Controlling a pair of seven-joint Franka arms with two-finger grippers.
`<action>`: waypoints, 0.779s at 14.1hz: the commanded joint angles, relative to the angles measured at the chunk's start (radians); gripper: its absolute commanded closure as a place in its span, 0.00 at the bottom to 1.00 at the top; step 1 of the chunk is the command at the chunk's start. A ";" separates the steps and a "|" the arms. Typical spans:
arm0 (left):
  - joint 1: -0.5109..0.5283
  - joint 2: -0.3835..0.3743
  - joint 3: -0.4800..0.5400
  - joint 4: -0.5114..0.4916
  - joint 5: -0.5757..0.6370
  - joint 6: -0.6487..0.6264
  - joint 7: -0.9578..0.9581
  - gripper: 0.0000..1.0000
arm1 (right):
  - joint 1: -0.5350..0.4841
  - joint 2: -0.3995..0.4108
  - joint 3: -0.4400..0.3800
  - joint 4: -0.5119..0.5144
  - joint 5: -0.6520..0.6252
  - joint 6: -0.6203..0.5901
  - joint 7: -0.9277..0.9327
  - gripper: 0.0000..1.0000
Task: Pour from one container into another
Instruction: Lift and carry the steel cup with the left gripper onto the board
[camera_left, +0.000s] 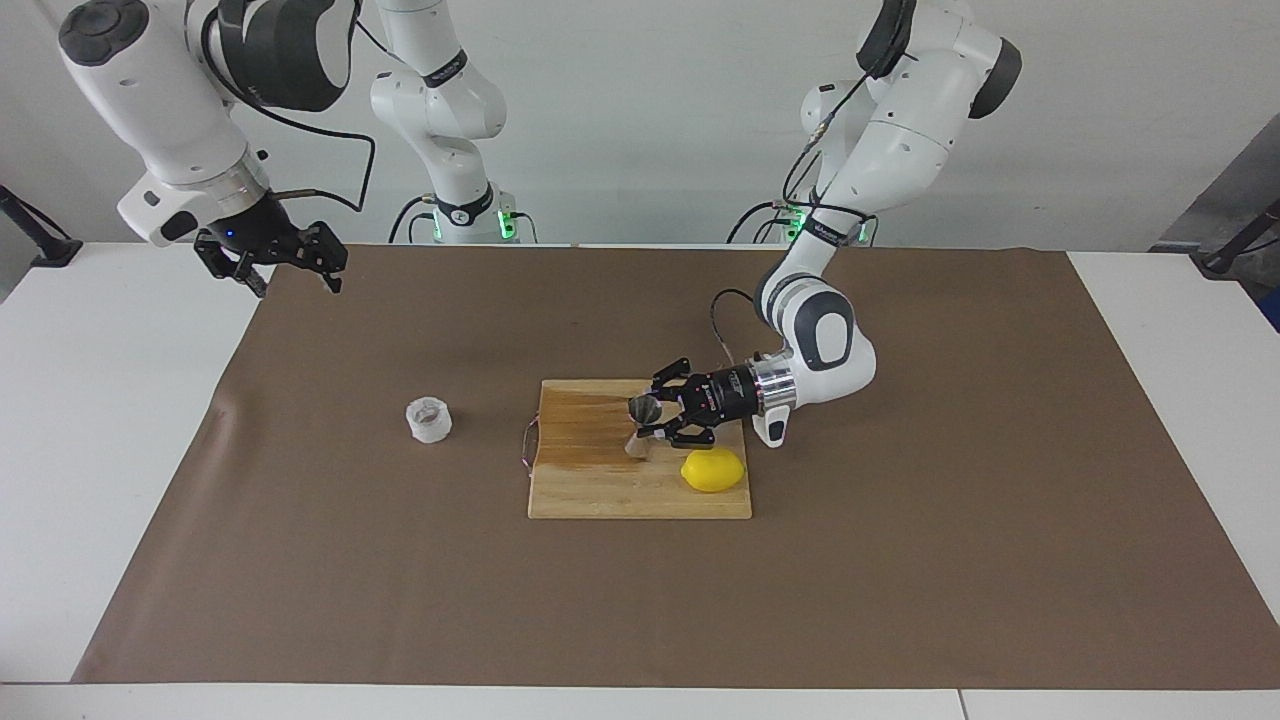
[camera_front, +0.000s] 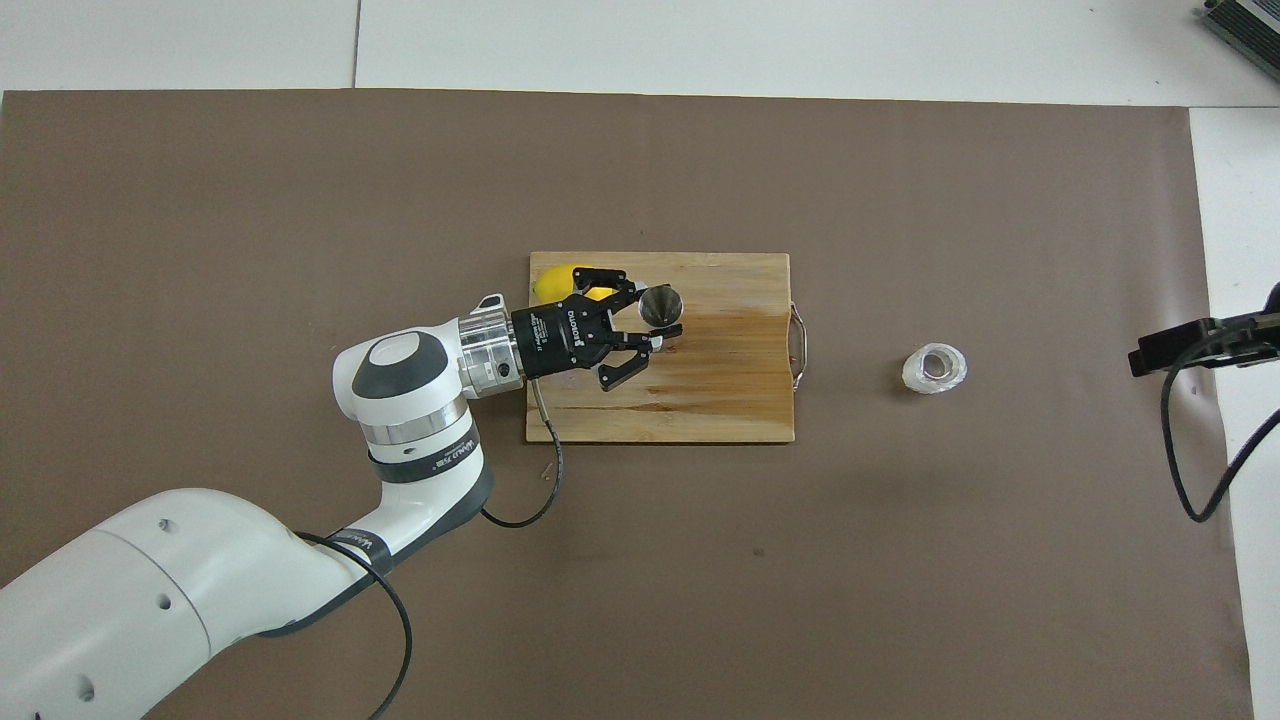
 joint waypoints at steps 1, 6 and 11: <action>-0.032 -0.045 0.017 -0.036 -0.058 0.034 0.016 1.00 | -0.007 -0.006 0.006 -0.003 -0.008 -0.002 -0.010 0.00; -0.077 -0.052 0.021 -0.044 -0.096 0.061 0.019 1.00 | -0.007 -0.006 0.006 -0.003 -0.008 -0.002 -0.010 0.00; -0.095 -0.052 0.023 -0.042 -0.105 0.091 0.025 0.87 | -0.007 -0.006 0.006 -0.003 -0.008 -0.002 -0.010 0.00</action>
